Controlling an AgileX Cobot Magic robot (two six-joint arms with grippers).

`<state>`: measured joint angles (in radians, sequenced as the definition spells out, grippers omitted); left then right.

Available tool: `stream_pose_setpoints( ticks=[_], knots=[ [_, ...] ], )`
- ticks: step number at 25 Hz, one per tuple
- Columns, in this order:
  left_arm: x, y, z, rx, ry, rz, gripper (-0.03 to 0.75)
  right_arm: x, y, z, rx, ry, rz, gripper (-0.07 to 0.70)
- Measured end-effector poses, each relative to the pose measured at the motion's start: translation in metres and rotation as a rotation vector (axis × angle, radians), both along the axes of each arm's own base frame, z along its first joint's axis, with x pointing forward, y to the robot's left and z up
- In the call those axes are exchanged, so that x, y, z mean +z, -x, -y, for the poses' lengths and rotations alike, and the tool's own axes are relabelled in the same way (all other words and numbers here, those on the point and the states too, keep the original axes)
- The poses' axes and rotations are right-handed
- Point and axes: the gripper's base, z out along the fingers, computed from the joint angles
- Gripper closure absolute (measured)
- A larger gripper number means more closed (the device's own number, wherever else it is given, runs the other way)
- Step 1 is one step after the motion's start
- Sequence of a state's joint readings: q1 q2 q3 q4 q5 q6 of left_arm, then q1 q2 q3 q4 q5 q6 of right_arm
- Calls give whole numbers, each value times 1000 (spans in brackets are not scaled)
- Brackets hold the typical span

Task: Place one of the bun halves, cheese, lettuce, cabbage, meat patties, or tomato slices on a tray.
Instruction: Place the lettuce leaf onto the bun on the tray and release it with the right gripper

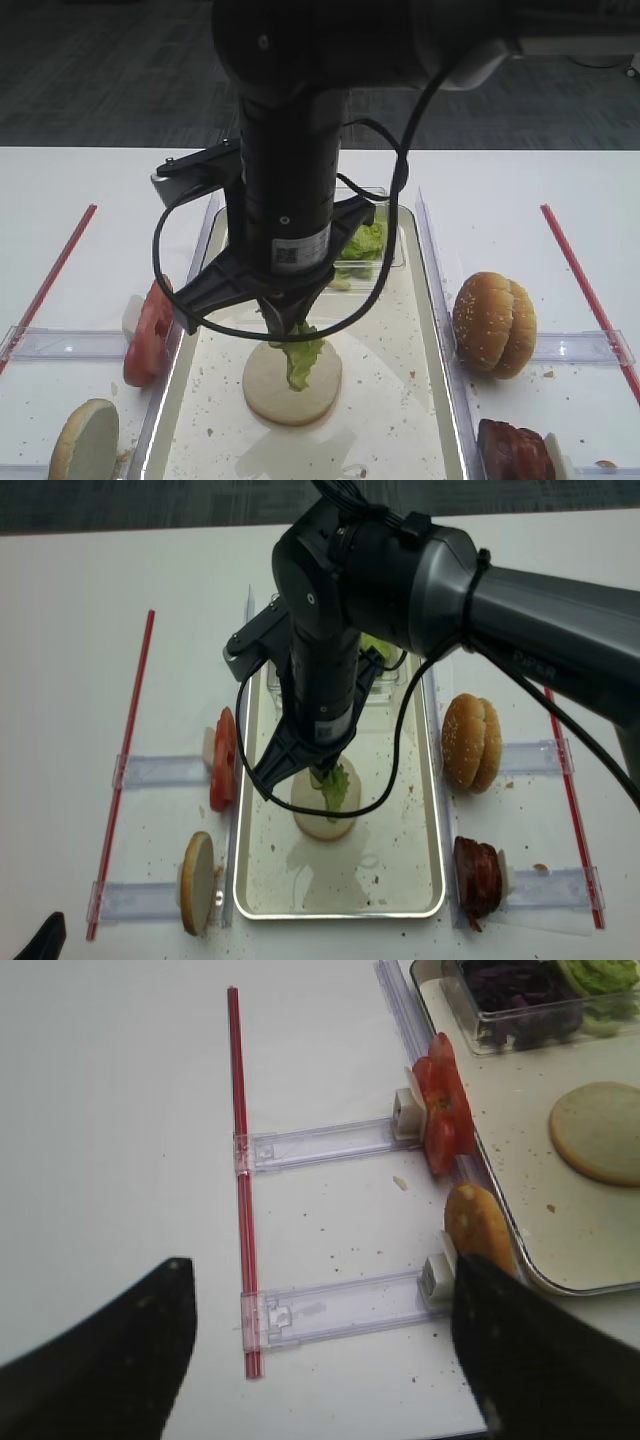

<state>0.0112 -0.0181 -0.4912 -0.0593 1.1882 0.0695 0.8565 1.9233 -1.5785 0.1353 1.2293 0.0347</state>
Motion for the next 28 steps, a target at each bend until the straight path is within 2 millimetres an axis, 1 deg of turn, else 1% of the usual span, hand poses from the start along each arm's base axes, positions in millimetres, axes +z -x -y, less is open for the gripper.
stream_pose_setpoints(
  ticks=[3,8,12,18,25,28],
  knots=[
    [0,0,0,0,0,0,224,-4,-1,-1,0,8,-7,579],
    [0,0,0,0,0,0,224,-24,-7,-7,-3,22,-10,579],
    [0,0,0,0,0,0,224,-33,-14,-10,-18,5,6,580],
    [0,0,0,0,0,0,224,-44,-33,3,-87,7,-19,580],
    [0,0,0,0,0,0,224,-54,-34,-1,-82,-34,-88,580],
    [0,0,0,0,0,0,224,-56,-35,-2,-85,-42,-82,580]
  ],
)
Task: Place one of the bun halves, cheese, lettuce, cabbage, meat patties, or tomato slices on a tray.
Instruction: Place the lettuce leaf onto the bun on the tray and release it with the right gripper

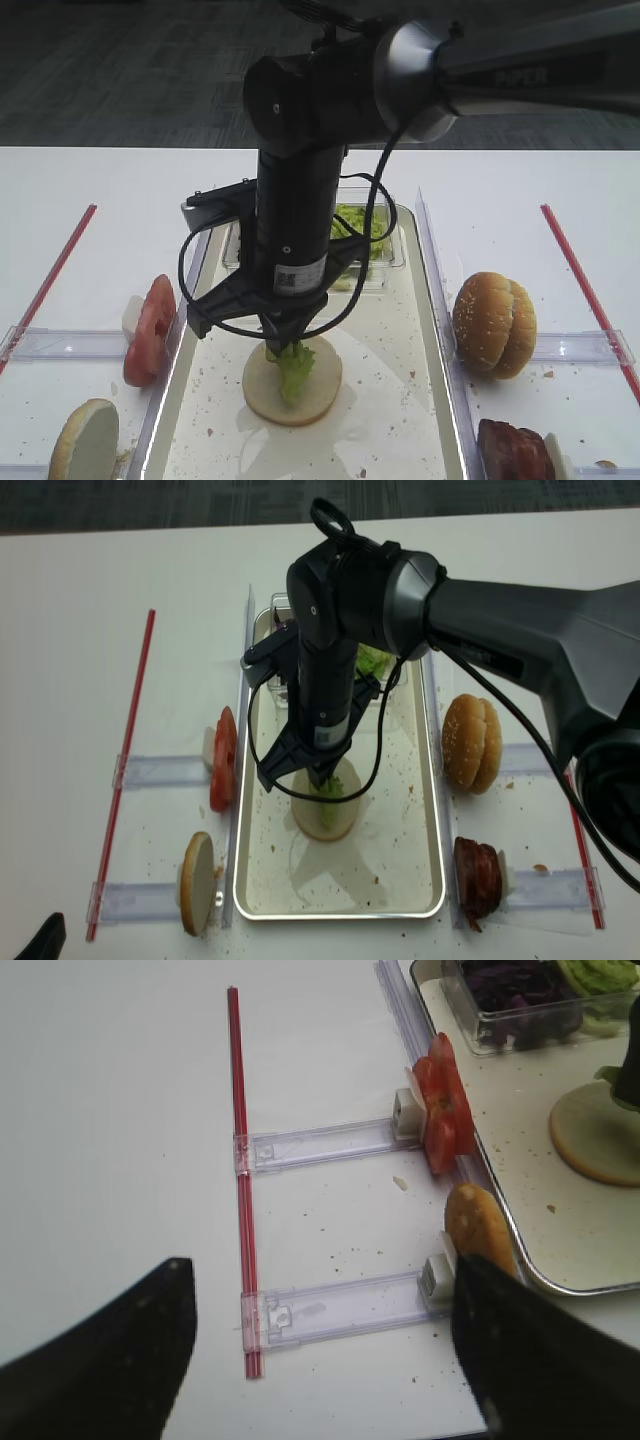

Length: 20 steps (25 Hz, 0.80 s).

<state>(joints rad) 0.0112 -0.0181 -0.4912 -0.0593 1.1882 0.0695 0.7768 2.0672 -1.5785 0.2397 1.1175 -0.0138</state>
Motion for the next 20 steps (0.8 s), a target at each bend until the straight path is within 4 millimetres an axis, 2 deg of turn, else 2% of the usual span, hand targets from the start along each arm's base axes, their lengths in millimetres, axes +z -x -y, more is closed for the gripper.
stream_pose_setpoints(
  ticks=[6,12,20],
  knots=[
    [0,0,0,0,0,0,224,-3,-2,0,-11,6,14,580],
    [0,0,0,0,0,0,224,-15,-3,-1,-9,30,-5,581],
    [0,0,0,0,0,0,224,-16,-4,-1,-8,32,-4,581]
  ],
)
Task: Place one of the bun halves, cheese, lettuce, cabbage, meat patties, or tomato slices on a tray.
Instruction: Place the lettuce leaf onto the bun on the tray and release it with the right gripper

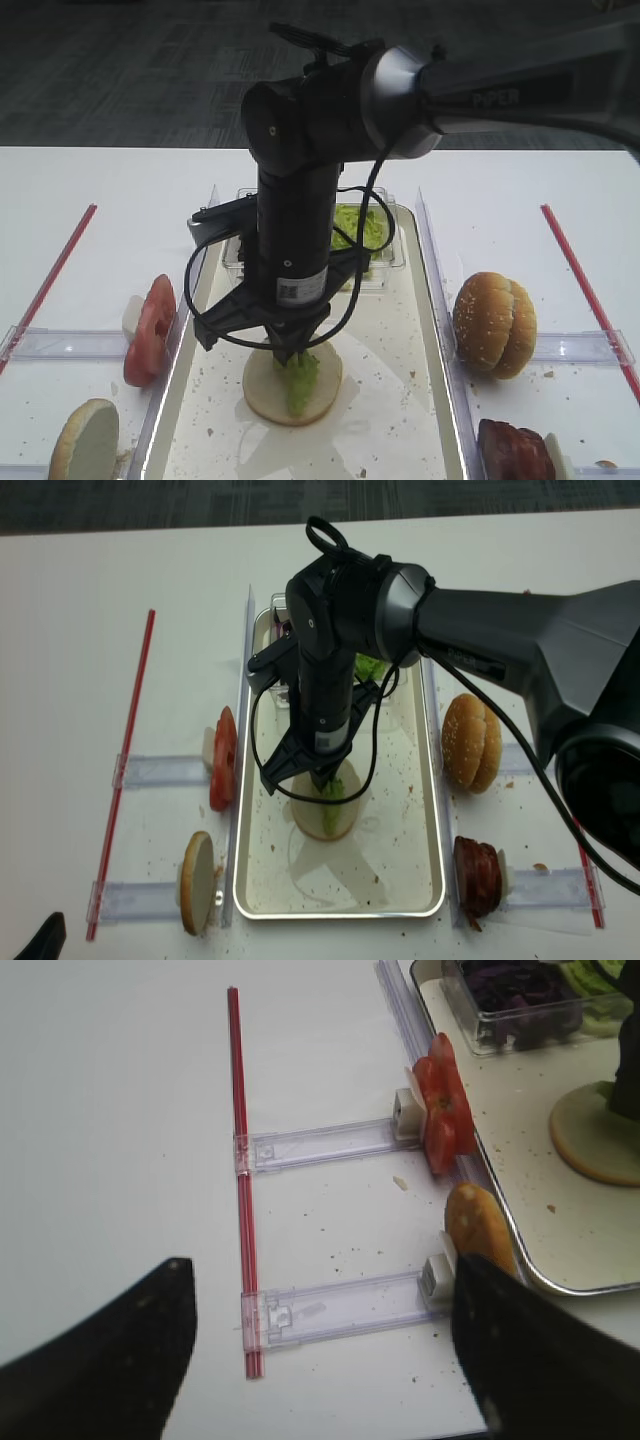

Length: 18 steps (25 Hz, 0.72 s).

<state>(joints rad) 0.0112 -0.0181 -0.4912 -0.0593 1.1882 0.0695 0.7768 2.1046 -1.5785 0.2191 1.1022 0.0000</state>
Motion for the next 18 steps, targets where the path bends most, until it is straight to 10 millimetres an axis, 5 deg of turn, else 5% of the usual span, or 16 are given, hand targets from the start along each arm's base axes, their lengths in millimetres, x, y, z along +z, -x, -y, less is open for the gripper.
stream_pose_setpoints(
  ticks=[5,18],
  knots=[
    [0,0,0,0,0,0,224,0,0,0,1,2,2,552],
    [0,0,0,0,0,0,224,0,-5,0,14,-4,55,194]
  ],
)
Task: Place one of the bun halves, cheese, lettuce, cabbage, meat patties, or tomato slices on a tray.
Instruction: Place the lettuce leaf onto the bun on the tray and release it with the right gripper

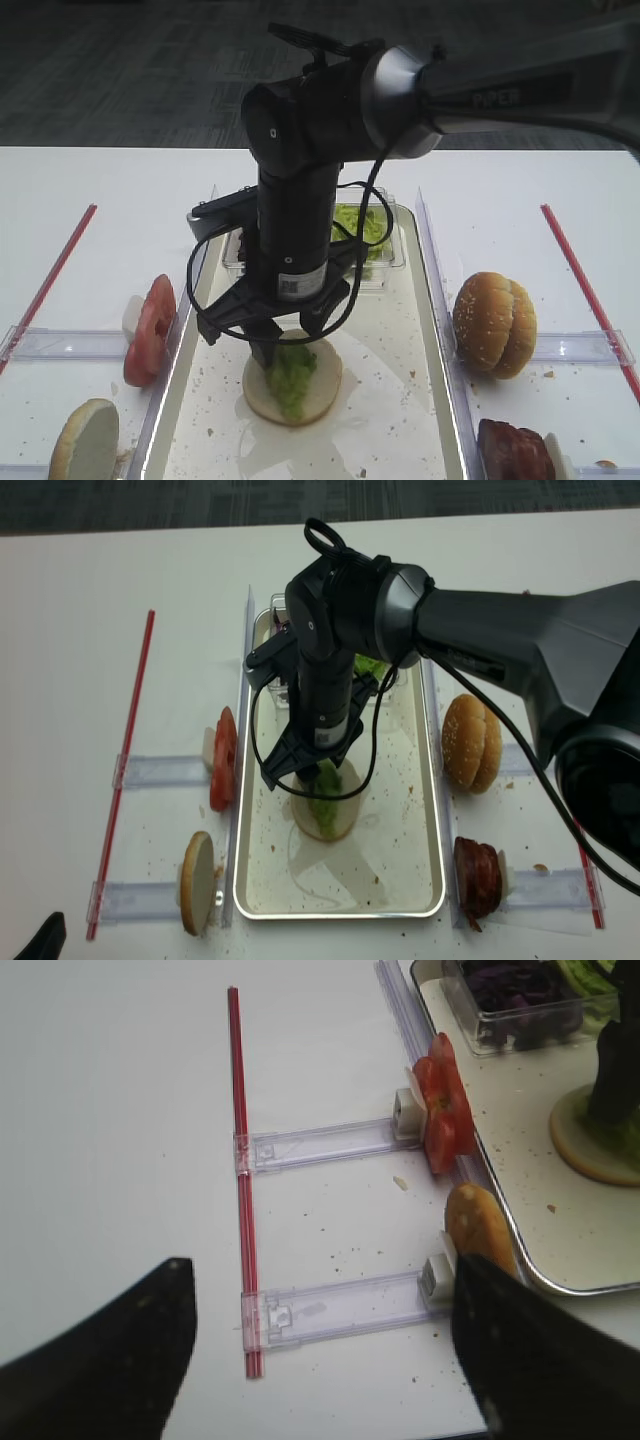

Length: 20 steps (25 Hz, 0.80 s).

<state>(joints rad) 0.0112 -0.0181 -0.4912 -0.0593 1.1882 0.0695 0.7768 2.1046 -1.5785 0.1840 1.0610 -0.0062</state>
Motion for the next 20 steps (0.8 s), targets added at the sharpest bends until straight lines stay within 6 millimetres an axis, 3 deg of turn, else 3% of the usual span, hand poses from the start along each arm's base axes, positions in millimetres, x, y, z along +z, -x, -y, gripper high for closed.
stream_pose_setpoints(
  ticks=[10,20],
  knots=[
    [0,0,0,0,0,0,224,0,-1,1,13,11,12,-14],
    [0,0,0,0,0,0,224,0,0,2,16,20,5,-33]
  ],
)
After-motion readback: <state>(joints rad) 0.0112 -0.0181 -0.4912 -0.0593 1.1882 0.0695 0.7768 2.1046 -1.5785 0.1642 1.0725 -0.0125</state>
